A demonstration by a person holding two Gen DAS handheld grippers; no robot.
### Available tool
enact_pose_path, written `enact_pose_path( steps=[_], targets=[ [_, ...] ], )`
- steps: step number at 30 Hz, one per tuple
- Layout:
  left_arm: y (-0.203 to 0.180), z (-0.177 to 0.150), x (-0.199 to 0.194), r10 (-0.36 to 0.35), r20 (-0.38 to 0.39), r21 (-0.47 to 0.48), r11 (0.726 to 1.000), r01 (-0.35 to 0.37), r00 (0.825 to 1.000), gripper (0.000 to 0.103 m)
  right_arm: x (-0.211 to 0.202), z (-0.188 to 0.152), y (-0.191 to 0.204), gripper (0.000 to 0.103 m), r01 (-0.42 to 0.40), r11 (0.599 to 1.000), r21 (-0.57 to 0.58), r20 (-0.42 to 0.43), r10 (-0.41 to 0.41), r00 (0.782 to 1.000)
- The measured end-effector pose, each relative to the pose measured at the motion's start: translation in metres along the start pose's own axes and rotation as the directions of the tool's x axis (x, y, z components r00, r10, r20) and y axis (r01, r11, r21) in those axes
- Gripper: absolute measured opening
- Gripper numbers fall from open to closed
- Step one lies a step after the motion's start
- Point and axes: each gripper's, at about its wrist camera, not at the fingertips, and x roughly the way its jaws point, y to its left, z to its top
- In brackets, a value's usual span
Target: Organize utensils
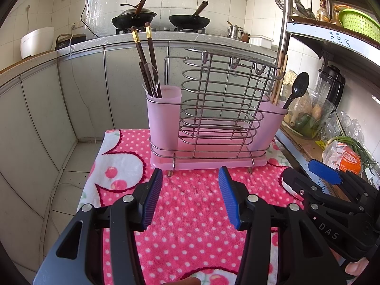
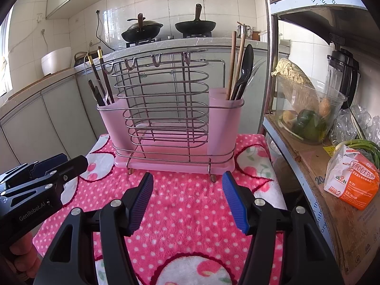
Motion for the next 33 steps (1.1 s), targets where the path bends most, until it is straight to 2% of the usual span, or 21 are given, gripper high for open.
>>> enact_pose_path(
  steps=[33],
  targets=[
    [-0.0010,-0.0011,-0.0009,-0.009,-0.002,0.000,1.000,0.009,1.000,0.050,0.0005,-0.0004,0.0004,0.060,0.000,1.000,-0.003,0.000,0.000,1.000]
  ],
)
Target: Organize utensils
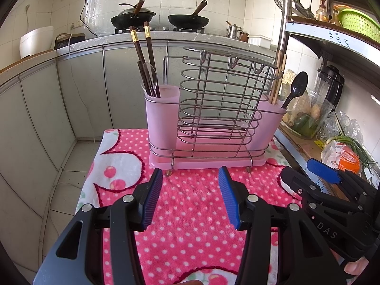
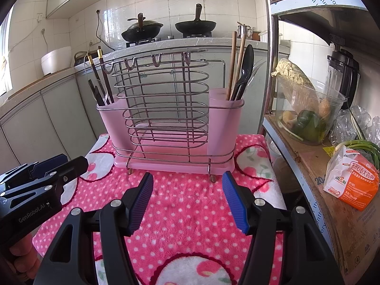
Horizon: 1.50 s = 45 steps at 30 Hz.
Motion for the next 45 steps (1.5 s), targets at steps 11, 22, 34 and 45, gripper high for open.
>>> enact_pose_path(
  steps=[11,22,34,45],
  targets=[
    [0.001,-0.002,0.004,-0.003,-0.007,-0.004,1.000,0.003,1.000,0.050,0.002,-0.001,-0.002,0.060,-0.002,1.000,-0.002,-0.005,0.002,1.000],
    [0.003,-0.004,0.010,-0.008,-0.017,-0.007,1.000,0.008,1.000,0.050,0.009,-0.002,-0.004,0.060,-0.002,1.000,-0.009,-0.019,0.002,1.000],
    [0.004,-0.006,0.019,-0.009,-0.036,-0.008,1.000,0.009,0.999,0.050,0.019,-0.003,-0.005,0.060,0.000,1.000,-0.015,-0.040,-0.001,0.999],
    [0.006,-0.007,0.032,-0.006,-0.062,-0.013,1.000,0.005,0.998,0.050,0.032,-0.005,-0.004,0.060,0.003,1.000,-0.018,-0.065,-0.005,0.998]
  ],
)
